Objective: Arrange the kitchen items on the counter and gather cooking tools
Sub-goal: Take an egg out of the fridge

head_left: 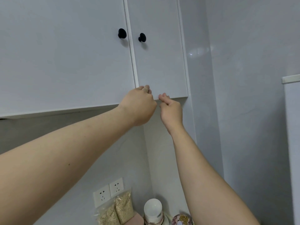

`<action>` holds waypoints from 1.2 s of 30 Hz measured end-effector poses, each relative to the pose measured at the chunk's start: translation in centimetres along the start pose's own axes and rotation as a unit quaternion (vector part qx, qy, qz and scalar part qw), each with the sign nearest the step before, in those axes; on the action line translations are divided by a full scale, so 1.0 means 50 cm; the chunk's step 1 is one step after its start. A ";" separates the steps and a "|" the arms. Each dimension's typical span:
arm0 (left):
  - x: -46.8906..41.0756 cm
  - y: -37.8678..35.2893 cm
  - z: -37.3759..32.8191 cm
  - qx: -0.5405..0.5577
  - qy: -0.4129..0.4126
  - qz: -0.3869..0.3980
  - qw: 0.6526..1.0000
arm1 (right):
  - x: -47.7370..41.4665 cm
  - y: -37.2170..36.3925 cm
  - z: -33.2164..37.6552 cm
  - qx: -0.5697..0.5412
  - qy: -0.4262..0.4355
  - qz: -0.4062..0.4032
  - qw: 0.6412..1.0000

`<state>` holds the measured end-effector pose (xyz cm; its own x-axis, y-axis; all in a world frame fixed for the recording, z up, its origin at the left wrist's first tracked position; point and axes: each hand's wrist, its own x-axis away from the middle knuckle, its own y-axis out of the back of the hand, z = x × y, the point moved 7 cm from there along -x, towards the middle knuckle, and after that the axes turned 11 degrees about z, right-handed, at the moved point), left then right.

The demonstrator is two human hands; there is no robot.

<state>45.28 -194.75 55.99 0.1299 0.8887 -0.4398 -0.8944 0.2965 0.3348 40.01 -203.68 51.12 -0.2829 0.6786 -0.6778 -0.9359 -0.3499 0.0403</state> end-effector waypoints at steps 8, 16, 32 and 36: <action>-0.003 -0.044 0.014 0.033 0.011 -0.009 0.999 | -0.005 -0.021 -0.001 0.070 0.010 0.016 0.997; 0.102 -0.025 -0.026 0.232 0.023 -0.170 0.957 | 0.038 0.016 0.022 0.052 -0.002 -0.015 0.999; 0.404 -0.167 -0.402 0.948 0.196 0.086 0.236 | 0.484 0.076 -0.040 0.028 -0.127 -0.171 0.977; 0.450 -0.133 -0.453 0.967 0.155 0.114 0.166 | 0.630 0.106 -0.013 0.101 -0.162 -0.212 0.959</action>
<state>44.46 -184.66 25.03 -0.1083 0.9823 -0.1526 0.9888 0.0905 -0.1189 26.27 -184.56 29.50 0.1113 0.9087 -0.4024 -0.9935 0.1107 -0.0247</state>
